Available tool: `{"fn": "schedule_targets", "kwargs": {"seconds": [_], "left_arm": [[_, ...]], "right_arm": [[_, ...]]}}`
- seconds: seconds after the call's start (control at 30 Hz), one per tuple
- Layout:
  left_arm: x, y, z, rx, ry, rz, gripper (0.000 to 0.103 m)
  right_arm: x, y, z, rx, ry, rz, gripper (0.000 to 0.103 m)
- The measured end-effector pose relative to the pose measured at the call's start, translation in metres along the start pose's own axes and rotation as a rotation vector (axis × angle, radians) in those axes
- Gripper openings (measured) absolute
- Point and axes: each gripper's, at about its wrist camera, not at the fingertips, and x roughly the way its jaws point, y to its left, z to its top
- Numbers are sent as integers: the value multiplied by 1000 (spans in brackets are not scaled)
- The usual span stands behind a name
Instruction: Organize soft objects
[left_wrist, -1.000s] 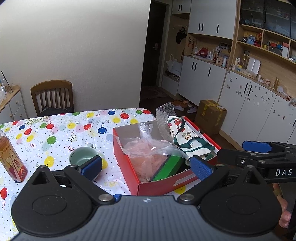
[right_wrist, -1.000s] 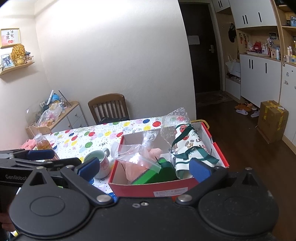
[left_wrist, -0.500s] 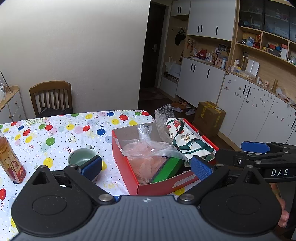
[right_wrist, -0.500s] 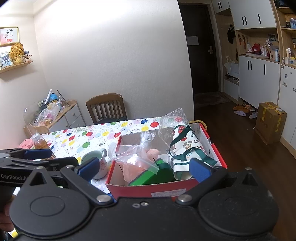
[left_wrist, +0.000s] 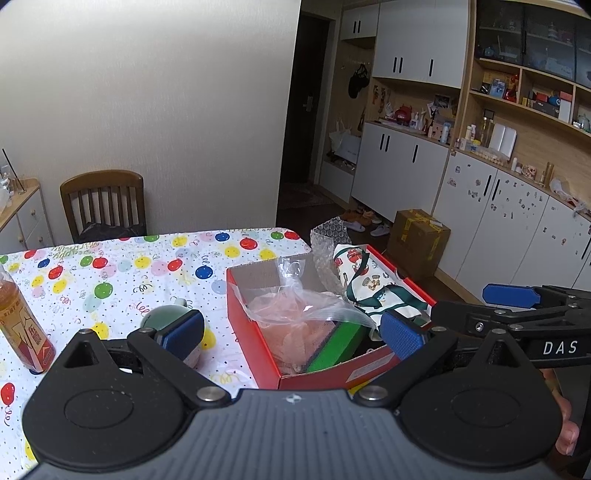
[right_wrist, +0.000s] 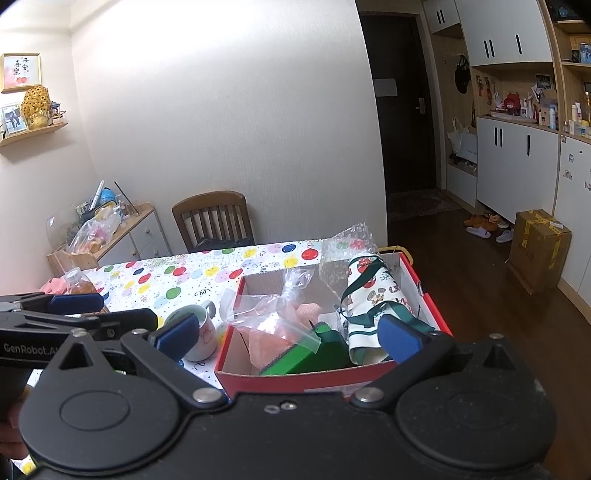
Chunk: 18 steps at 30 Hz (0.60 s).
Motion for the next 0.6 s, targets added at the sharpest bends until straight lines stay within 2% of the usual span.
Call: {"fn": "schedule_targets", "kwargs": {"seconds": [0.6], "left_arm": [[-14,9,5,32,-32,-13,102]], "right_arm": [[-10,16,1,11,-30,-23,103]]}}
